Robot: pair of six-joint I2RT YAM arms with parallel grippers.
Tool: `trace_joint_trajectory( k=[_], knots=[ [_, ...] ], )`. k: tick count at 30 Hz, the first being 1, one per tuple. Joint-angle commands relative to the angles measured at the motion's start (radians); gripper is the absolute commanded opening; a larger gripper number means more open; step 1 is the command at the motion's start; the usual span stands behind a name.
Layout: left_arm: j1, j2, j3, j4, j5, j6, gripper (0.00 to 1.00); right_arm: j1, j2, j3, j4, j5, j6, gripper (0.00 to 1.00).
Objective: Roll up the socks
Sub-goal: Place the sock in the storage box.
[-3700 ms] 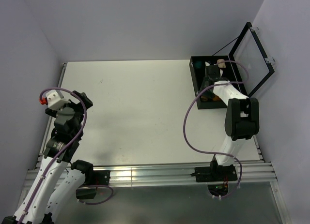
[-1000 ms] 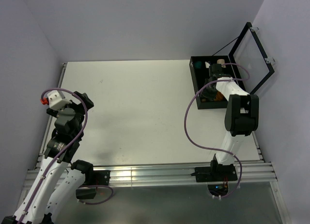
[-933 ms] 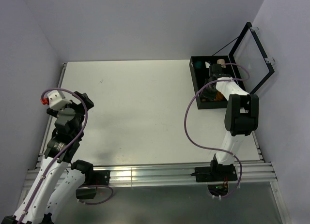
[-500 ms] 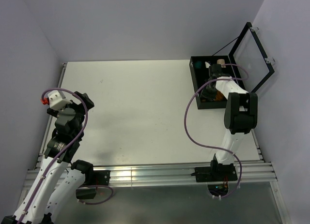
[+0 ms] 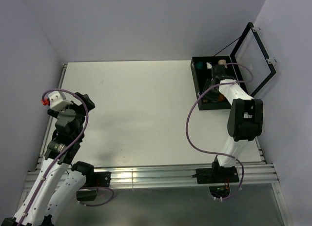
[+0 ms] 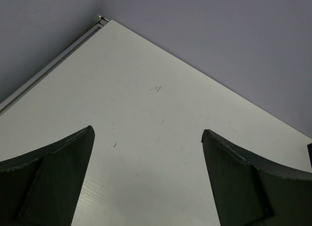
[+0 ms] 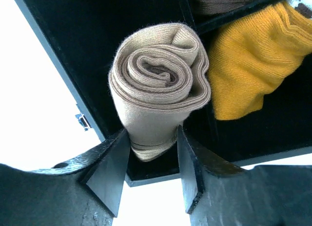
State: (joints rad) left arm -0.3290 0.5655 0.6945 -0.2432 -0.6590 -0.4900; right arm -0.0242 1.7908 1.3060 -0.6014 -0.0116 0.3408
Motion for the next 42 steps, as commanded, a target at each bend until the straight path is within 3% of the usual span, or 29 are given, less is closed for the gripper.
trace_joint_trajectory(
  k=[1,17,22,36,40,42],
  knots=[
    [-0.004,-0.004,0.0,0.042,0.009,0.019,0.98,0.032,-0.042,-0.014,-0.029,-0.064,0.021,0.53],
    [-0.005,-0.004,-0.001,0.042,0.01,0.021,0.98,0.032,-0.195,0.006,0.066,0.065,0.081,0.55],
    [-0.004,-0.003,0.0,0.042,0.012,0.019,0.98,0.032,-0.176,0.032,0.117,0.179,0.086,0.44],
    [-0.005,0.0,-0.001,0.045,0.016,0.022,0.98,0.032,-0.013,0.055,0.137,0.219,0.101,0.46],
    [-0.005,-0.001,-0.003,0.045,0.019,0.024,0.98,0.032,0.011,0.022,0.124,0.214,0.101,0.36],
    [-0.005,-0.001,-0.003,0.044,0.019,0.024,0.98,0.032,0.033,0.022,0.095,0.203,0.099,0.23]
  ],
)
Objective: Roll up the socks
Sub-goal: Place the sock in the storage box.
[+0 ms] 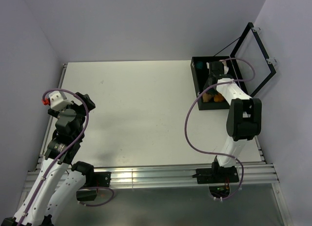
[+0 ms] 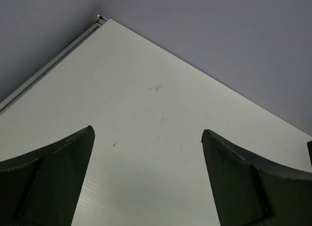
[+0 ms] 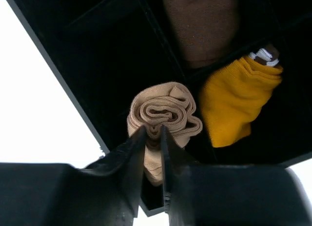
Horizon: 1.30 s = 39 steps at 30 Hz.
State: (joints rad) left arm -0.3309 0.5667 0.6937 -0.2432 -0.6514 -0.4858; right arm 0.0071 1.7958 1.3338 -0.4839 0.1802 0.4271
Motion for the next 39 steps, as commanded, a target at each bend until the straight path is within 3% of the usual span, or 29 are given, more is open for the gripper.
trace_joint_trajectory(
  k=[1,5,30,34,39],
  knots=[
    [-0.003,-0.001,-0.002,0.044,0.012,0.018,0.98,0.001,0.049,-0.005,-0.031,0.007,0.013,0.19],
    [-0.003,-0.004,-0.002,0.042,0.01,0.019,0.98,0.001,0.077,-0.022,-0.062,-0.019,0.021,0.0],
    [-0.007,0.013,-0.003,0.047,0.027,0.019,0.98,-0.084,0.263,0.025,-0.142,-0.1,-0.017,0.0],
    [-0.007,0.012,-0.003,0.045,0.033,0.019,0.98,-0.084,0.251,0.033,-0.145,-0.117,-0.03,0.08],
    [-0.007,0.007,-0.003,0.047,0.033,0.018,0.98,-0.084,0.145,0.018,-0.095,-0.143,-0.04,0.31]
  ],
)
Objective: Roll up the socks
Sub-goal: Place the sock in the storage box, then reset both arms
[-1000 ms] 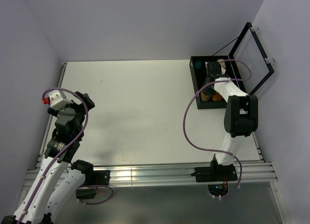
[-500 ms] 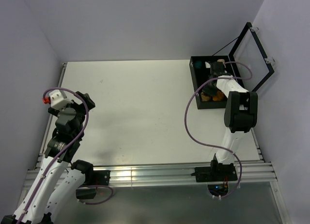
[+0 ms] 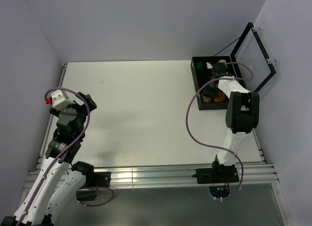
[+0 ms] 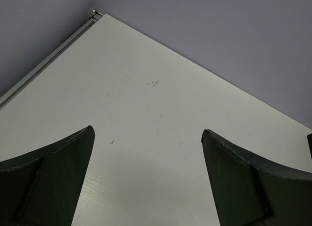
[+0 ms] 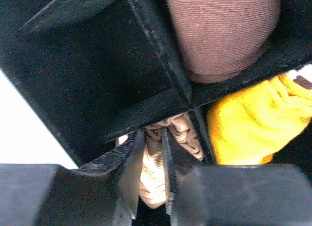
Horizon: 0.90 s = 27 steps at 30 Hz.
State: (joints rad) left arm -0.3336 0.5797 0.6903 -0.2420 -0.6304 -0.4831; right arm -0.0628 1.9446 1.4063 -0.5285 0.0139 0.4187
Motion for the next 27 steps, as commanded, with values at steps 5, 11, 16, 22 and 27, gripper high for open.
trace_joint_trajectory(
  k=[5,11,16,22,27],
  knots=[
    [-0.004,-0.012,0.0,0.044,0.012,0.015,0.98,-0.014,-0.157,-0.04,-0.045,0.052,-0.029,0.47],
    [-0.005,-0.03,0.014,0.026,0.006,0.006,0.98,-0.015,-0.393,-0.01,-0.093,0.133,-0.029,0.59],
    [-0.005,-0.035,0.074,-0.038,-0.011,0.0,0.98,-0.014,-0.58,0.01,-0.14,0.199,-0.034,0.63],
    [-0.013,-0.018,0.207,-0.149,-0.017,-0.022,0.98,-0.015,-0.912,-0.036,-0.117,0.28,-0.029,0.79],
    [-0.019,0.002,0.299,-0.27,-0.018,-0.011,0.98,-0.015,-1.163,-0.104,-0.093,0.346,-0.031,0.85]
  ],
)
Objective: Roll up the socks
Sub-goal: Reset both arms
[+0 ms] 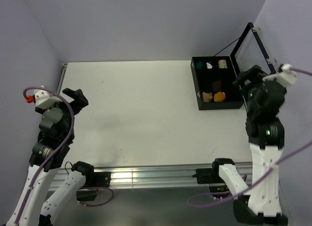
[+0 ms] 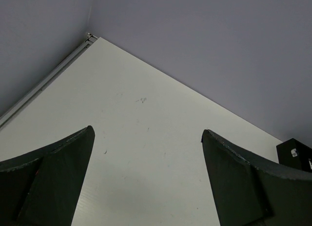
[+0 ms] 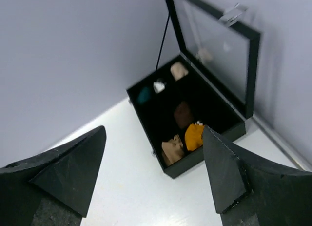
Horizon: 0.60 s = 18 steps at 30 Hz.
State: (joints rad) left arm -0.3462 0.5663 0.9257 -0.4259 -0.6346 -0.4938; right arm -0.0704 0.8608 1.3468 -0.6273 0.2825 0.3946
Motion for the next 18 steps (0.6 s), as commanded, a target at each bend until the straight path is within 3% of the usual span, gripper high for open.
trace_joint_trajectory(
  k=[1,8,18],
  knots=[
    [-0.008,0.015,0.09,-0.1,-0.017,0.0,0.98,-0.006,-0.113,-0.067,0.006,0.089,-0.007,0.87],
    [-0.011,-0.013,0.145,-0.165,-0.048,0.02,0.98,-0.005,-0.416,-0.207,0.037,0.112,-0.092,1.0],
    [-0.011,-0.034,0.153,-0.172,-0.109,0.014,0.98,0.11,-0.681,-0.402,0.074,0.145,-0.158,0.98]
  ],
)
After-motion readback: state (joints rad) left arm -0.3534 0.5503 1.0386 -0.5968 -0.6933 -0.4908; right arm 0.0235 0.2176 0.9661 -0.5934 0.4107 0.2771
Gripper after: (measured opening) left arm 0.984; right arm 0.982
